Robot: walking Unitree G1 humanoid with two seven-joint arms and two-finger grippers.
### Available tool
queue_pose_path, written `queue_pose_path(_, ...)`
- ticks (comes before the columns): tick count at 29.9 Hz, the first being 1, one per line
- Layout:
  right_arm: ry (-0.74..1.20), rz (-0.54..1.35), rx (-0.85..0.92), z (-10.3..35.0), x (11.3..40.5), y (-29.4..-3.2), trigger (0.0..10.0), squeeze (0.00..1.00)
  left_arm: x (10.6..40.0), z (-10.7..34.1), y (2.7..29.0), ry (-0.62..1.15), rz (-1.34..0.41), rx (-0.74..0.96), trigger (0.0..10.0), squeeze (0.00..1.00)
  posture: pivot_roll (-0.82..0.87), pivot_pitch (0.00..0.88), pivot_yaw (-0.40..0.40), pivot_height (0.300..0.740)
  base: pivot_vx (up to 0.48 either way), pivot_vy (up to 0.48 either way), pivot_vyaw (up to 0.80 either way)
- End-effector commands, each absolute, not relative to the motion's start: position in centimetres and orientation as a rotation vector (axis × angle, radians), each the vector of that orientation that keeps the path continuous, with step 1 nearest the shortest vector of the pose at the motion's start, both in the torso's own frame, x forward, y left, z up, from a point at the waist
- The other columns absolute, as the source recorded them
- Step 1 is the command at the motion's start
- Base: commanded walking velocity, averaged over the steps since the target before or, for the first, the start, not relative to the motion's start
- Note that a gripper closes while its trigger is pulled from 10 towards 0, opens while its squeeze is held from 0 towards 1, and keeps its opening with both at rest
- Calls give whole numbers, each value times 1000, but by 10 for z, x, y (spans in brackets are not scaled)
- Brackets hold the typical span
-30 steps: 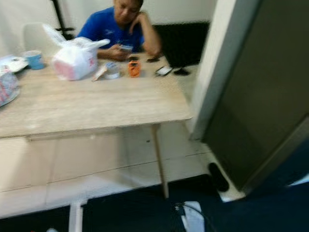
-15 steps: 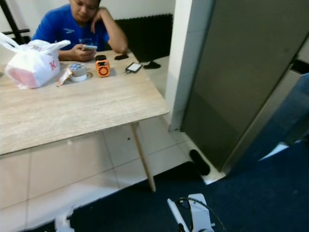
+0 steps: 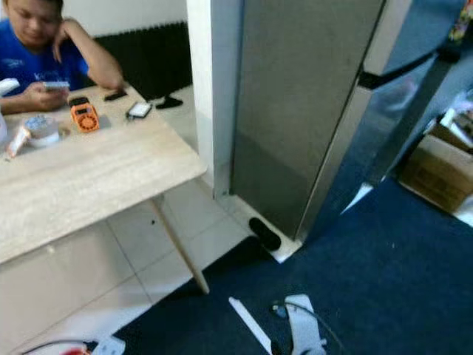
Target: Restocking fridge
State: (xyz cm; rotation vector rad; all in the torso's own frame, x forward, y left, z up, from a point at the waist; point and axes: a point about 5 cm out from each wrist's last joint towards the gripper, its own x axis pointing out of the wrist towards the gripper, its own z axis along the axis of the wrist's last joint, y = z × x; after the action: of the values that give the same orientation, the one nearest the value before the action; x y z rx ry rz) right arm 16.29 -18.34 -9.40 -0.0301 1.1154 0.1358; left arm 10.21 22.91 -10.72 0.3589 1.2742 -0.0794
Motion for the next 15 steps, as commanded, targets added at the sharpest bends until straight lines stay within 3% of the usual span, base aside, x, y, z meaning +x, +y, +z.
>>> queue_pose_path(1, 1120, 147, -43, -94, 162, -183, 10000, 0, 93, -110, 228, 1309, -62, 328, 10000, 0, -51, 0, 6, 740, 0, 0, -769)
queue_pose_path(7, 1097, 158, -34, -93, 164, -182, 10000, 0, 93, -111, 225, 1315, -16, 253, 10000, 0, -50, 0, 4, 740, 0, 0, 0)
queue_pose_path(15, 1087, 173, -26, -93, 165, -180, 10000, 0, 93, -111, 224, 1320, -10, 244, 10000, 0, -49, 0, 10, 740, 0, -309, 0)
